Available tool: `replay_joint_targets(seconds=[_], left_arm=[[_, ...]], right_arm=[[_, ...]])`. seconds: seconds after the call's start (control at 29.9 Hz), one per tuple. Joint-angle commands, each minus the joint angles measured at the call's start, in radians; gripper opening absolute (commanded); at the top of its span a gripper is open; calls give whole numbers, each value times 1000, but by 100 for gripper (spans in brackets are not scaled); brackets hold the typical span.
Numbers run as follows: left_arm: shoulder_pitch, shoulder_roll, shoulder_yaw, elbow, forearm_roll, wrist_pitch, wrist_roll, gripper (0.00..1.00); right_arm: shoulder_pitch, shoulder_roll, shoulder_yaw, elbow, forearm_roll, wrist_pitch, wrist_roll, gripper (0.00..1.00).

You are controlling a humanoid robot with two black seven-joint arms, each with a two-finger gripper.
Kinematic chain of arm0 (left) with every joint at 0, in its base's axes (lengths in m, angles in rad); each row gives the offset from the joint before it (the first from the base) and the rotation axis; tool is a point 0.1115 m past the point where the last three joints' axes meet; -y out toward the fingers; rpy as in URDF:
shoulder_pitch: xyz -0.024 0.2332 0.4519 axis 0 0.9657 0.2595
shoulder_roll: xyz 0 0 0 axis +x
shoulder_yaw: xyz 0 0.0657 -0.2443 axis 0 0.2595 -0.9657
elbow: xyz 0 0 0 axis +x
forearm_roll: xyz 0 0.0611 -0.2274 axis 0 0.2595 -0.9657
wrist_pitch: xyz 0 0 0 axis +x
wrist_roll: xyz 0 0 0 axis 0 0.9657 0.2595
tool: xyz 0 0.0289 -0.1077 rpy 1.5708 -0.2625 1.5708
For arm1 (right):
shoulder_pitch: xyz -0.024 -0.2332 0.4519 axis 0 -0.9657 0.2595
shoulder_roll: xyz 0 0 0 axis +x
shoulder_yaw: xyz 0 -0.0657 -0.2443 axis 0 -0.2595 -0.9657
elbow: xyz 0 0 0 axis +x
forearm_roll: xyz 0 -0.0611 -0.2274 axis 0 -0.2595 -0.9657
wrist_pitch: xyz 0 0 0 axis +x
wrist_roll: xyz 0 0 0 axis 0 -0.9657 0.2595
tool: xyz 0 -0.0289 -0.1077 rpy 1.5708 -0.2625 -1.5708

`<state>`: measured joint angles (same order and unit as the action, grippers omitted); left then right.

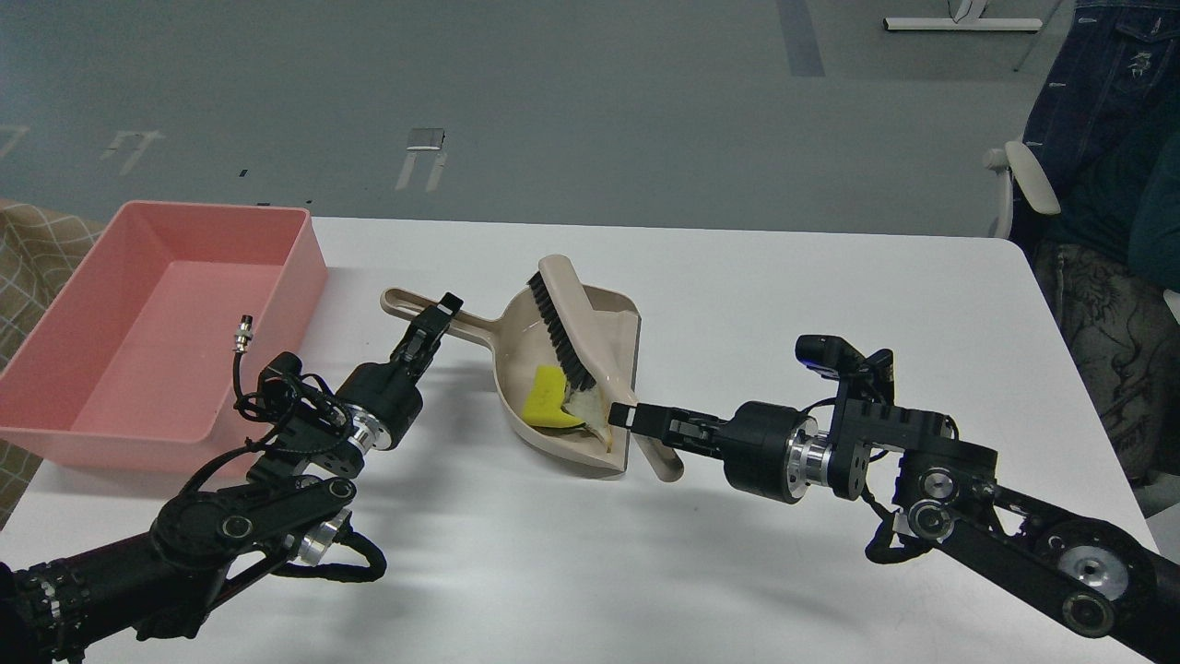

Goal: Sweep and dump garbage into bin
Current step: 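Lift the dustpan with the left gripper and carry it over the pink bin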

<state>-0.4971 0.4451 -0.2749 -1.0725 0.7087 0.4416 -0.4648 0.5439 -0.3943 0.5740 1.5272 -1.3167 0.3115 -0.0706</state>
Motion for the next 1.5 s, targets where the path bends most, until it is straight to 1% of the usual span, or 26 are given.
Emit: replay_joint_targets(seconds=[0.0,0.23,0.33,0.5,0.74,0.87,0.94,1.04,1.14,1.3,1.37,1.47], left_arm=[[14,-8,-30,-1,-6,-7,0,0],[19,-28,-90,-1,-63,-57,-15,0],[19,-48,-119,-1,-127,-78,-21,0],[15,-75,-174,-1,-179,-129,-24,0],[5,-83,-243,-1,-251,-138,-24,0],[3,-78,-309,-1,-258,-172,-24,0],[-1,-78,-343,-3,-258,-173,-23,0],[-11,-71,-385,-1,-261,-176,-11,0],[-20,-39,-411,-3,-261,-179,11,0],[-18,27,-467,-52,-262,-179,31,0],[-15,79,-498,-76,-264,-181,64,0],[-9,121,-544,-80,-265,-184,83,0]], right_arm=[[4,-27,47,-1,1,1,0,0],[19,-90,165,-30,53,27,3,0],[39,-126,224,-70,88,27,6,0],[54,-140,311,-177,145,27,11,0],[61,-192,365,-266,201,27,15,0],[48,-227,368,-295,237,23,20,0],[44,-244,368,-308,246,23,26,0],[31,-252,368,-311,248,23,29,0],[11,-252,368,-308,248,20,31,0],[-2,-252,368,-303,248,17,31,0],[-7,-252,369,-303,248,17,31,0],[-7,-252,369,-300,248,17,31,0]])
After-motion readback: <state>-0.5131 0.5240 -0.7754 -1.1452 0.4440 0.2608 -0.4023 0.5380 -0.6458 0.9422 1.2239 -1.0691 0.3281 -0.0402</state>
